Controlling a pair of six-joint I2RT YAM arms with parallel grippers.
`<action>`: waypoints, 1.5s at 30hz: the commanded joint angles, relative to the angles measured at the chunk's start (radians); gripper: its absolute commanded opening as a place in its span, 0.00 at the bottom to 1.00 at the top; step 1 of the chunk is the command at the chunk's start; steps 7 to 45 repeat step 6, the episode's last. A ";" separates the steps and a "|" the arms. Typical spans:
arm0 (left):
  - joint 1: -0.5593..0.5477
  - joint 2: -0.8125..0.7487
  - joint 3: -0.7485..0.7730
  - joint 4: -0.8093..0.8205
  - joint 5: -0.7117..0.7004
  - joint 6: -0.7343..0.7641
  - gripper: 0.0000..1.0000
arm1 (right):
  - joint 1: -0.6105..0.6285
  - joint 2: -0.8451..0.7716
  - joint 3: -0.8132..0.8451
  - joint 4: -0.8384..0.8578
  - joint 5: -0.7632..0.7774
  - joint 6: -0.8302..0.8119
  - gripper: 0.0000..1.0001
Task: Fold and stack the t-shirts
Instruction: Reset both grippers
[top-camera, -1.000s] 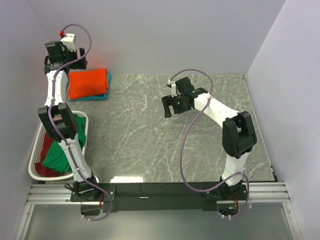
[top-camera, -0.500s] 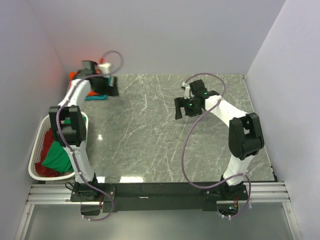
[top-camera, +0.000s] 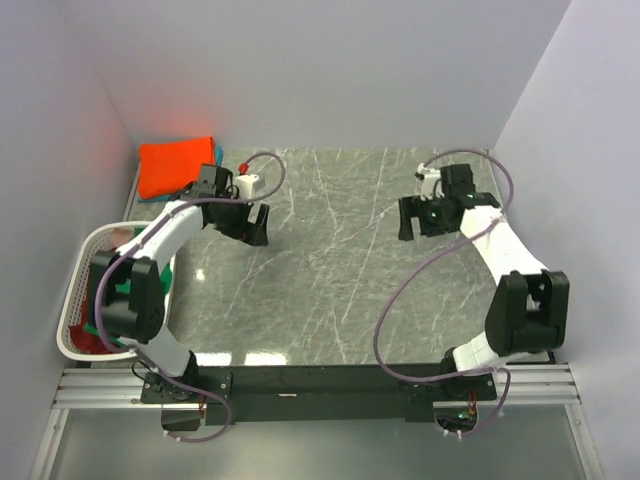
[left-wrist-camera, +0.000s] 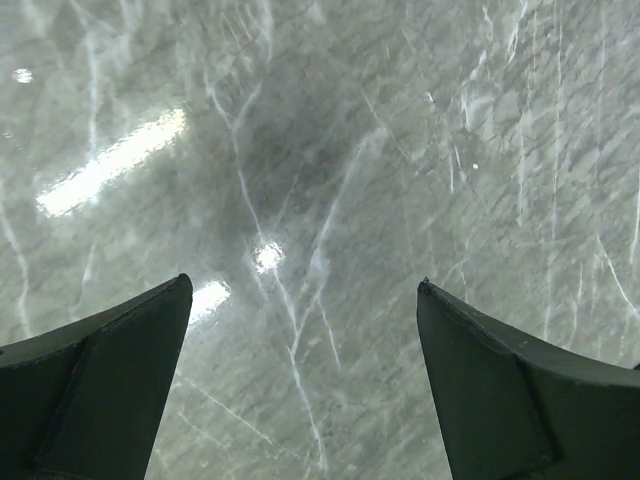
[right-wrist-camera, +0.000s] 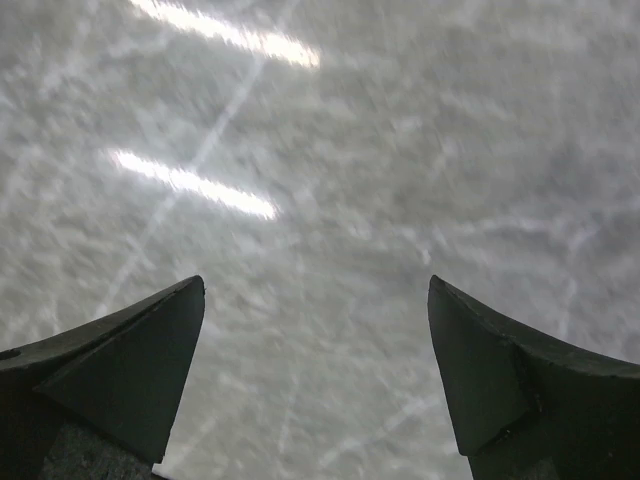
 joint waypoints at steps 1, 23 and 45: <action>-0.001 -0.112 -0.062 0.100 -0.047 -0.021 0.99 | -0.048 -0.121 -0.043 -0.109 -0.004 -0.137 0.98; -0.002 -0.218 -0.131 0.179 -0.105 -0.056 1.00 | -0.054 -0.224 -0.069 -0.193 0.048 -0.182 0.99; -0.002 -0.218 -0.131 0.179 -0.105 -0.056 1.00 | -0.054 -0.224 -0.069 -0.193 0.048 -0.182 0.99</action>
